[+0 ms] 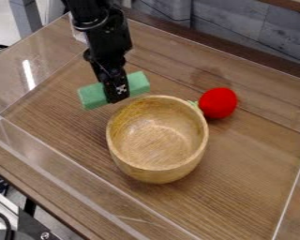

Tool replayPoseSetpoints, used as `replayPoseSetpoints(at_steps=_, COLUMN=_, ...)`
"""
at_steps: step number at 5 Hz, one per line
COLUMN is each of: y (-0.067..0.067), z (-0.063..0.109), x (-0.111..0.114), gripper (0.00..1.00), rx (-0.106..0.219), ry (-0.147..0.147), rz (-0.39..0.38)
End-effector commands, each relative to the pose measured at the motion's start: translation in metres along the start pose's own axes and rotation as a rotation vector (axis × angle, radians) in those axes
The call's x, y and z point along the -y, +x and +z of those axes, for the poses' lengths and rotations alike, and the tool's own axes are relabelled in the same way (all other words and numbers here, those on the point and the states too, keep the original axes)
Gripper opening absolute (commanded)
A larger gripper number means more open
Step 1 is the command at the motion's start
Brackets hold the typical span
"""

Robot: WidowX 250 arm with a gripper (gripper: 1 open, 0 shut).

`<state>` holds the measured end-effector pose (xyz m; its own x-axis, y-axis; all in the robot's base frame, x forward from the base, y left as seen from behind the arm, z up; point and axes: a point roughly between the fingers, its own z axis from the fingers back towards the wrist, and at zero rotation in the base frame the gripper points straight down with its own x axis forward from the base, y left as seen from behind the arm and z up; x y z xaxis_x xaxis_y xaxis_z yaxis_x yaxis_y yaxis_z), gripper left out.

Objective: Remove the green stick from the brown bowl and put it on the table

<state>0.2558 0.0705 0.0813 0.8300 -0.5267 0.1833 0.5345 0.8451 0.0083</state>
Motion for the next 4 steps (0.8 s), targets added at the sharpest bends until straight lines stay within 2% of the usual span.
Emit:
replayPoseSetpoints(at_steps=1, y=0.0019, z=0.0040, x=-0.0039, gripper=0.00, rx=0.008, ry=0.022, rz=-0.001)
replayPoseSetpoints(at_steps=4, y=-0.0002, z=-0.0015, x=-0.0059, gripper=0.00, rx=-0.004, ry=0.017, rz=0.015)
